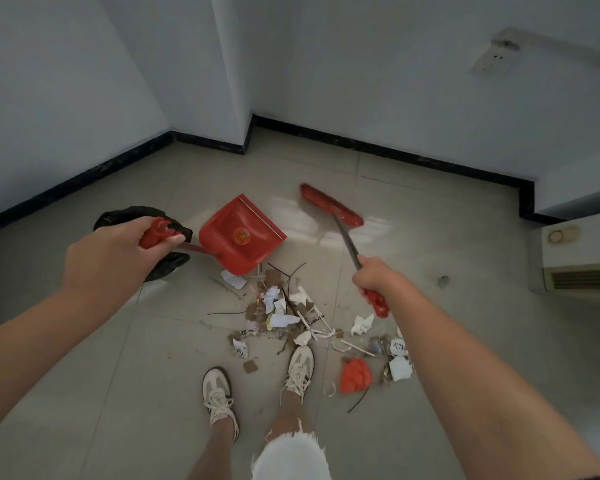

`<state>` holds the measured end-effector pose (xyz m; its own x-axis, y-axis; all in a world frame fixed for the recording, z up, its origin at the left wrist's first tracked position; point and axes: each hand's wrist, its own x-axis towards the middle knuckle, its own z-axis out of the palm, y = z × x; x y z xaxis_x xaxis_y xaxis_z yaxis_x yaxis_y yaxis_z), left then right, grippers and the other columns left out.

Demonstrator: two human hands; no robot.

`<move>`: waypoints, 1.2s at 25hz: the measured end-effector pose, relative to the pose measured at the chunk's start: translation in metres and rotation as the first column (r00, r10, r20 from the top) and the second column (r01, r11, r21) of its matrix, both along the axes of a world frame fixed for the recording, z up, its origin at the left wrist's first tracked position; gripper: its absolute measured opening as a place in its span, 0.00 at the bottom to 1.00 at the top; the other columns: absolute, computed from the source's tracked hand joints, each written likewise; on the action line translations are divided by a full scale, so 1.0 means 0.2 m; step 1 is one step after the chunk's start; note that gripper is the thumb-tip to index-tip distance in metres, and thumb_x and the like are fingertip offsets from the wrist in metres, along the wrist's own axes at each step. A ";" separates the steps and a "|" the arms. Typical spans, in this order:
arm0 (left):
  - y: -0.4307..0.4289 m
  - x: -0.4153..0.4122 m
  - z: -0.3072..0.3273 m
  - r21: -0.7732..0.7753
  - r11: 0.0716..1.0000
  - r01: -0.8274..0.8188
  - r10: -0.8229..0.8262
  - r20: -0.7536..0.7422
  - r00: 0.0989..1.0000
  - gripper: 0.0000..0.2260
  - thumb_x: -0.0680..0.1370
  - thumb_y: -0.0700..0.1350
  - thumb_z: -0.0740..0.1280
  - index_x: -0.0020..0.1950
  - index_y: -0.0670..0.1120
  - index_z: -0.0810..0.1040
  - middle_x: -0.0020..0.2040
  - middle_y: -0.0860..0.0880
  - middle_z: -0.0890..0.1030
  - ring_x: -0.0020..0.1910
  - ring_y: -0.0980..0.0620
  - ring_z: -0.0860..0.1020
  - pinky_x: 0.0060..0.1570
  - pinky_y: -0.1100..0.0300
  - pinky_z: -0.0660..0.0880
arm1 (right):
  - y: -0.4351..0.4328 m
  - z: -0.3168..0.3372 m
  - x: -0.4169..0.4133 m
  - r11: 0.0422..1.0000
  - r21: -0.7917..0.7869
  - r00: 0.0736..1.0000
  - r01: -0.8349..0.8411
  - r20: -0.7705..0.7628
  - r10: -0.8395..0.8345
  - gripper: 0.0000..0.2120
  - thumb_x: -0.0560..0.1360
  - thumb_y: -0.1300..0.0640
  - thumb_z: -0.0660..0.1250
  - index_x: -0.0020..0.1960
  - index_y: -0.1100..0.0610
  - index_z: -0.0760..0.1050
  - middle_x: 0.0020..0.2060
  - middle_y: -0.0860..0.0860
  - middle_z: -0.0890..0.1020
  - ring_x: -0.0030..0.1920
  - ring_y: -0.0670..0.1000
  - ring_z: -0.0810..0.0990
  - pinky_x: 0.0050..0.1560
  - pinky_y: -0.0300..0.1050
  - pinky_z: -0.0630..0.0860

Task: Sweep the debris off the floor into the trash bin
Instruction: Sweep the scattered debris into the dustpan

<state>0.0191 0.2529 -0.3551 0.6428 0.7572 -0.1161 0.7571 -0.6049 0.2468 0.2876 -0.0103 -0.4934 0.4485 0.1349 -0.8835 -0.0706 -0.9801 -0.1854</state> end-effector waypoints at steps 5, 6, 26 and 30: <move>0.07 -0.04 0.12 -0.071 0.997 -0.015 0.014 -0.014 1.000 0.17 0.76 0.65 0.65 0.38 0.53 0.75 0.30 0.53 0.73 0.33 0.44 0.76 0.35 0.52 0.76 | -0.38 0.13 -0.36 0.967 -0.024 0.966 -0.255 -0.046 0.254 0.31 0.75 0.63 0.60 0.76 0.49 0.60 0.46 0.54 0.77 0.38 0.53 0.78 0.33 0.41 0.75; 0.08 -0.05 0.15 -0.059 0.998 0.039 -0.041 -0.036 0.999 0.16 0.76 0.65 0.65 0.37 0.54 0.73 0.29 0.54 0.72 0.32 0.45 0.75 0.35 0.54 0.75 | -0.45 0.16 -0.44 0.964 -0.041 0.963 -0.261 -0.077 0.257 0.30 0.75 0.60 0.62 0.75 0.46 0.61 0.46 0.54 0.78 0.36 0.53 0.79 0.32 0.42 0.77; -0.05 0.05 0.19 -0.069 0.925 0.373 -0.366 0.100 0.925 0.20 0.76 0.64 0.65 0.38 0.48 0.76 0.31 0.51 0.76 0.33 0.47 0.76 0.36 0.52 0.74 | -1.16 0.76 -0.93 0.854 0.097 0.848 0.511 0.104 -0.520 0.34 0.73 0.69 0.60 0.72 0.39 0.66 0.23 0.55 0.68 0.20 0.50 0.66 0.20 0.37 0.66; -0.23 0.18 0.15 -0.065 0.908 0.415 -0.410 0.074 0.909 0.22 0.75 0.66 0.64 0.38 0.47 0.77 0.29 0.50 0.75 0.29 0.50 0.75 0.33 0.54 0.76 | -1.42 0.71 -0.74 0.719 0.083 0.712 0.690 0.101 -0.695 0.32 0.74 0.70 0.59 0.72 0.44 0.67 0.23 0.53 0.66 0.19 0.48 0.65 0.20 0.35 0.65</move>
